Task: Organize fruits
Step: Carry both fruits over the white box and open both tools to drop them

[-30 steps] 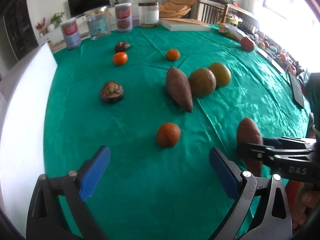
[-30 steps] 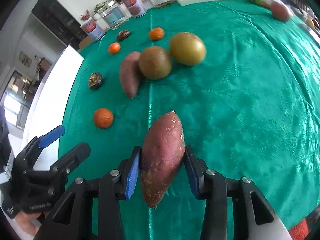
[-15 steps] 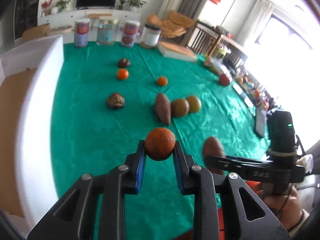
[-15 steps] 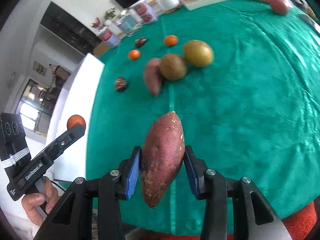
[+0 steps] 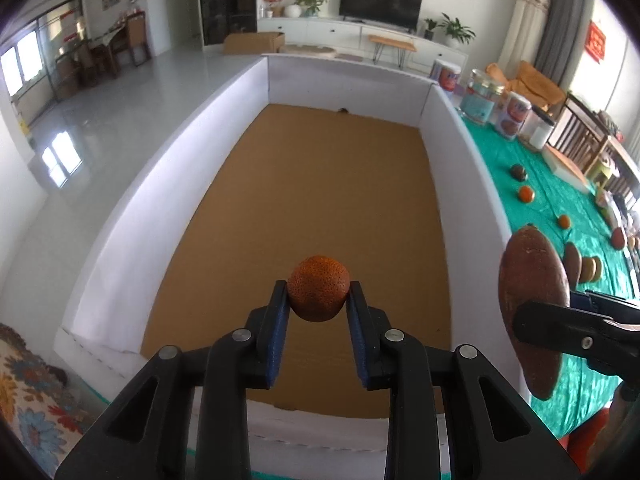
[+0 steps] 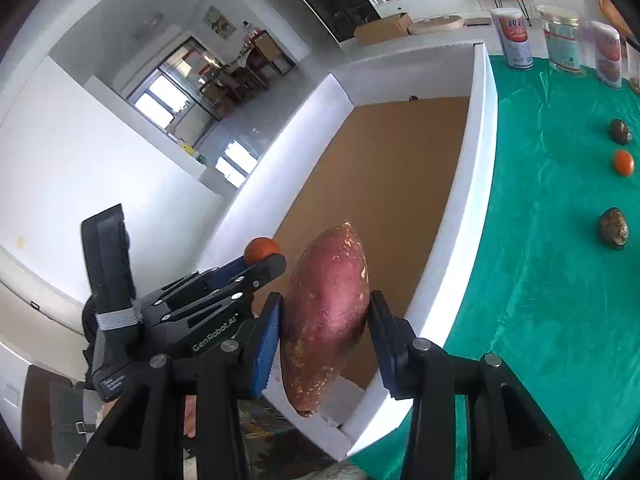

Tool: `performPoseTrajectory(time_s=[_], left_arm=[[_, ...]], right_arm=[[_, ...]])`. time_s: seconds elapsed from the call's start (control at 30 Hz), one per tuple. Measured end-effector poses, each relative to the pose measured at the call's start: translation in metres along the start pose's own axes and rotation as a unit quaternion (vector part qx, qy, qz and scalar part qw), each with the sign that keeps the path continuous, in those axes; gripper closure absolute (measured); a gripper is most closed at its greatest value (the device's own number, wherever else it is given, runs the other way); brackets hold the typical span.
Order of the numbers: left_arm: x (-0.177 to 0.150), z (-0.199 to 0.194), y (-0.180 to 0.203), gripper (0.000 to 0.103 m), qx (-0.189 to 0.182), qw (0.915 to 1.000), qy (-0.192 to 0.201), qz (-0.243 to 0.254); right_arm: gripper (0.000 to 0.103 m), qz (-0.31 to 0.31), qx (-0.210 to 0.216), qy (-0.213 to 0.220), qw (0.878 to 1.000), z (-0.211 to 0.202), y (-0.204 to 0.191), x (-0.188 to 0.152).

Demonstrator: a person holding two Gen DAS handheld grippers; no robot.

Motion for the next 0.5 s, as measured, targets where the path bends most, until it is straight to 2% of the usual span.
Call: performPoseTrajectory(time_s=[0.03,0.1,0.17,0.23,0.33,0.4,0.5], left_arm=[[-0.002,0.002,0.0,0.067,0.0,1.0,0.0,0.003],[-0.004,0.003,0.004,0.045,0.001,0.9999,0.006,0.014],[-0.004,-0.002,0.01,0.033,0.007,0.9994,0.025,0.025],[0.0,-0.009,0.02,0.029,0.006,0.9986,0.04,0.033],[0.004,-0.026,0.043,0.024,-0.015,0.997,0.062,0.044],[-0.001,-0.044,0.068,0.017,-0.044,0.9944,0.076,0.059],[-0.019,-0.074,0.125,0.009,-0.115,0.984,0.09,0.102]], right_arm=[[0.059,0.001,-0.012,-0.005,1.0,0.007,0.004,0.0],[0.055,-0.001,-0.027,0.001,1.0,0.011,0.009,0.006],[0.051,0.002,-0.025,0.022,0.999,-0.001,0.014,0.013],[0.045,0.001,-0.026,0.053,0.998,-0.03,0.014,0.012],[0.031,-0.006,-0.06,0.113,0.992,-0.08,0.034,0.008],[0.018,-0.003,-0.1,0.151,0.984,-0.117,0.057,-0.006],[0.01,0.02,-0.172,0.185,0.967,-0.17,0.107,-0.05]])
Point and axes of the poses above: each gripper's, at about its wrist camera, not at the fingertips, and z roughly the way its jaws point, y to its right, x to its top, the point moved 6 cm from there along z, roughly the way its jaws point, and after that the axes turned 8 degrees about x, right-handed, at the moved point
